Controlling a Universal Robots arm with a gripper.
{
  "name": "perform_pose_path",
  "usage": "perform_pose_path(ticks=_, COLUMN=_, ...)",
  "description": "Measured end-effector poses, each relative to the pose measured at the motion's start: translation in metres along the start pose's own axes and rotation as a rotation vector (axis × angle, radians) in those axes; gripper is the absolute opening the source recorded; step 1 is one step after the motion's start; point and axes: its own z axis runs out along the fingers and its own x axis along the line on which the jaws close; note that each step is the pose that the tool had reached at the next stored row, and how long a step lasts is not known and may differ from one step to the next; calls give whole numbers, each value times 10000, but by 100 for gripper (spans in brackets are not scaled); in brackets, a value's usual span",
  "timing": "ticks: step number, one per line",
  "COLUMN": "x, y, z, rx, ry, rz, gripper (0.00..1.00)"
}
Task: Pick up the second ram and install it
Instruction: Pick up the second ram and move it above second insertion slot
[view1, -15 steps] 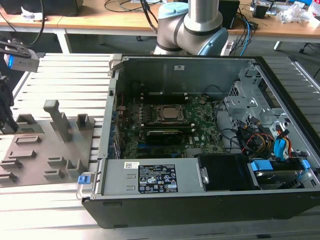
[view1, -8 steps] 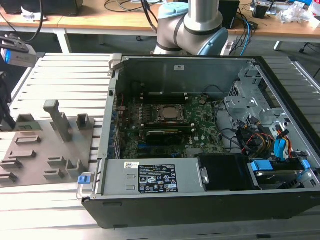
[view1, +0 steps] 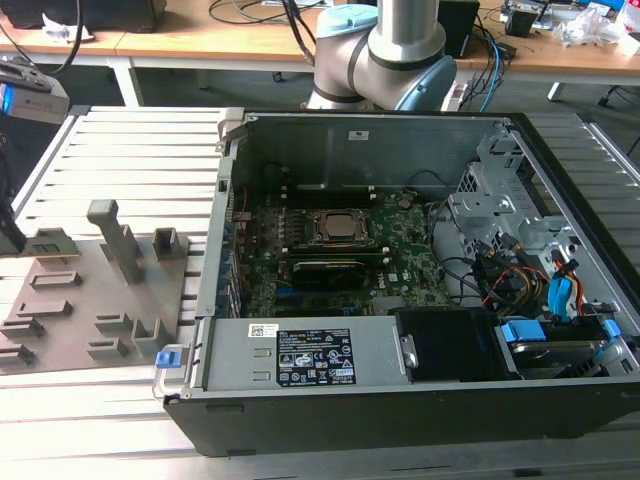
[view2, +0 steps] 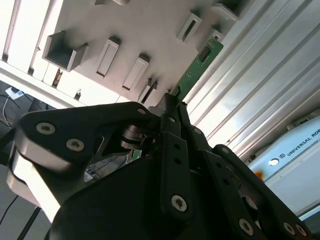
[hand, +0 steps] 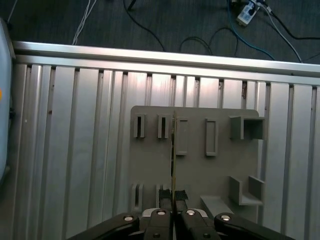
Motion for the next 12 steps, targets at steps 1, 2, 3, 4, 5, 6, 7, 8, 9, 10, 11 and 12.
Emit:
perform_pose_path(ticks=1, x=0, y=1, z=-17, rx=0, ry=0, rz=0, gripper=14)
perform_pose_path(ticks=2, x=0, y=2, z=-40, rx=0, ry=0, rz=0, gripper=14)
perform_pose_path(ticks=3, x=0, y=3, z=-65, rx=0, ry=0, rz=0, gripper=14)
perform_pose_path(ticks=4, x=0, y=3, z=-77, rx=0, ry=0, rz=0, gripper=14)
perform_pose_path(ticks=5, x=0, y=4, z=-90, rx=0, ry=0, rz=0, gripper=14)
perform_pose_path(ticks=6, x=0, y=4, z=-111, rx=1, ry=1, rz=0, gripper=14)
perform_pose_path(ticks=7, x=0, y=5, z=-135, rx=1, ry=0, rz=-1, gripper=14)
perform_pose_path(ticks=8, x=-1, y=6, z=-149, rx=0, ry=-3, rz=0, gripper=14)
perform_pose_path(ticks=9, x=-1, y=7, z=-168, rx=2, ry=-15, rz=0, gripper=14)
perform_pose_path(ticks=10, x=-1, y=8, z=-193, rx=9, ry=-116, rz=-6, gripper=14)
perform_pose_path(ticks=11, x=-5, y=9, z=-241, rx=13, ry=-178, rz=-7, gripper=14)
perform_pose_path(ticks=12, x=-10, y=11, z=-313, rx=14, ry=-178, rz=-8, gripper=14)
